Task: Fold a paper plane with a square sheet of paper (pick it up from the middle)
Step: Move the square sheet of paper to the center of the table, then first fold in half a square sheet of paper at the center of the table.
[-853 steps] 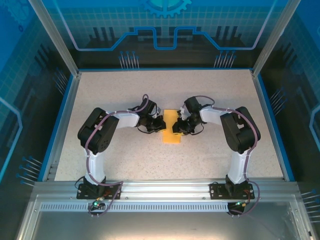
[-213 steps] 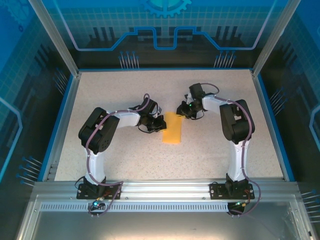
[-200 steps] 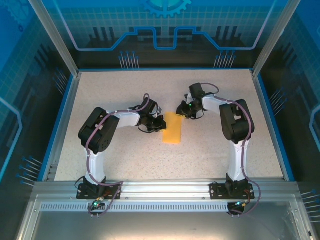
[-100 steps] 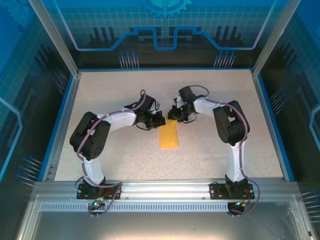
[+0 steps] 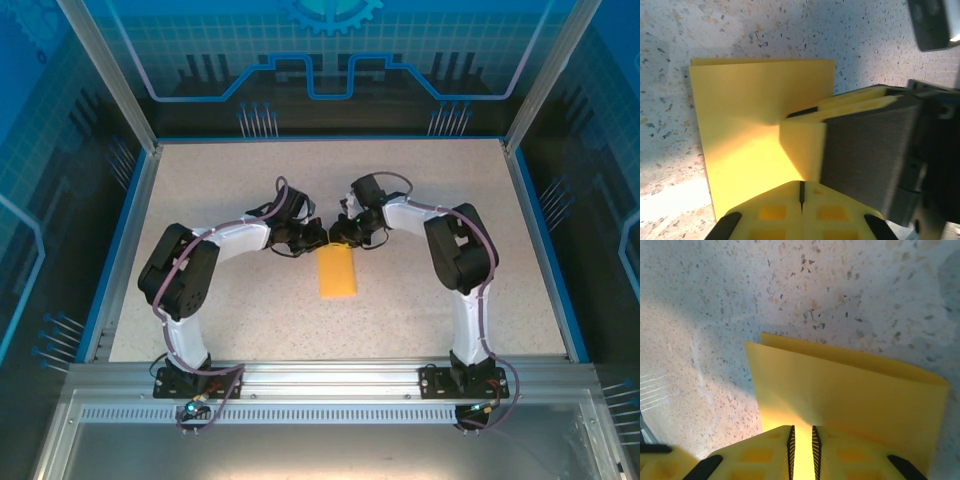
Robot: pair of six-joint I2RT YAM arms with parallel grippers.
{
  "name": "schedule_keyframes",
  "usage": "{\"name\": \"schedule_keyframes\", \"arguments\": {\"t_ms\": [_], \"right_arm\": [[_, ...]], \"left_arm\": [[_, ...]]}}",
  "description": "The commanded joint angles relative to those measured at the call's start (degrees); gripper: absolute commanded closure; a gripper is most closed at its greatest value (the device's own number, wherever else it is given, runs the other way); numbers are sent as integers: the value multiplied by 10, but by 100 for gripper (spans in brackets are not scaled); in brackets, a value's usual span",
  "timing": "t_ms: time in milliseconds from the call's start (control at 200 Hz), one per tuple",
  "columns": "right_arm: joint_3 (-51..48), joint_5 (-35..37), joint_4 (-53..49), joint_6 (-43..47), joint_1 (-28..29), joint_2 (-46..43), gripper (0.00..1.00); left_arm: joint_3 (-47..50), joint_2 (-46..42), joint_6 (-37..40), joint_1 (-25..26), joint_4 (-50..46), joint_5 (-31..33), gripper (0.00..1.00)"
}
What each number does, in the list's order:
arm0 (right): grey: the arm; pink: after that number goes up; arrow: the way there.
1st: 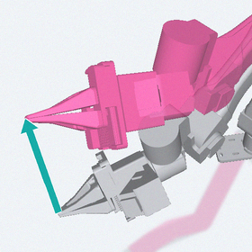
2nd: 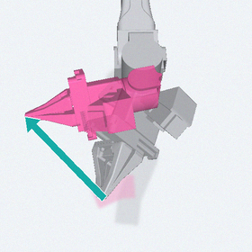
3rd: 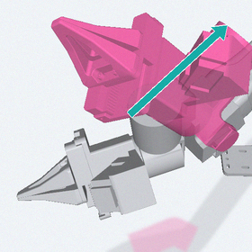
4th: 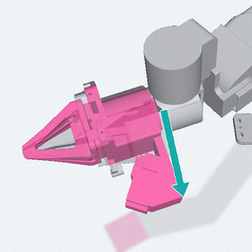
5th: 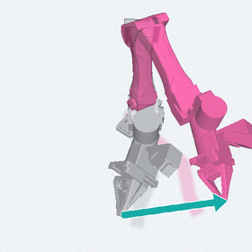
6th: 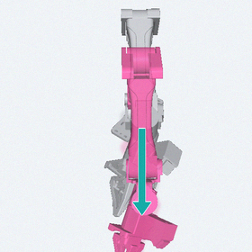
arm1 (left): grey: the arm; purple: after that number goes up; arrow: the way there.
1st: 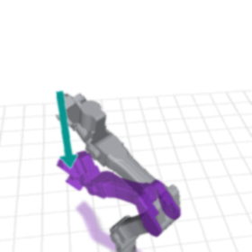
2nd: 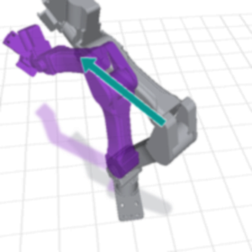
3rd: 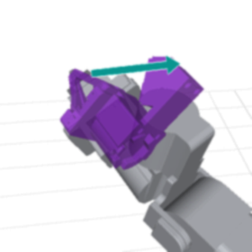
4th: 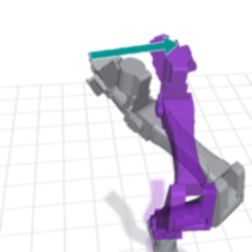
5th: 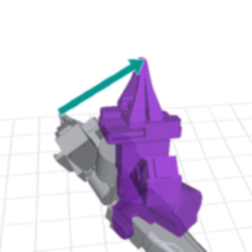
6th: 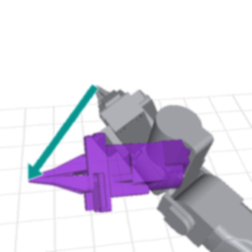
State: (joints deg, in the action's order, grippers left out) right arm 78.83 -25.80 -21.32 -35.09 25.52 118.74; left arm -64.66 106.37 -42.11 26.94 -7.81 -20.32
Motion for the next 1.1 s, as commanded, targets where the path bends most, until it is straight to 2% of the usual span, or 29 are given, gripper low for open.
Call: {"name": "schedule_keyframes", "arguments": {"t_ms": [0, 290, 460, 765, 1095], "right_arm": [[-22, 15, 6, 4, -12, -56, 80], [-90, 43, 25, -19, -17, -87, 81], [-123, 45, 48, -39, -19, -98, 83], [-128, 37, 60, -47, -21, -82, 87], [-130, 39, 60, -55, -21, -57, 90]], "left_arm": [[-1, 16, -7, -1, 11, -3, 100], [-58, 66, -1, 4, 19, -50, 100], [-105, 103, 6, 10, 5, -57, 100], [-178, 164, 25, 15, -18, -67, 100], [-202, 203, 27, 16, -19, -81, 100]]}}
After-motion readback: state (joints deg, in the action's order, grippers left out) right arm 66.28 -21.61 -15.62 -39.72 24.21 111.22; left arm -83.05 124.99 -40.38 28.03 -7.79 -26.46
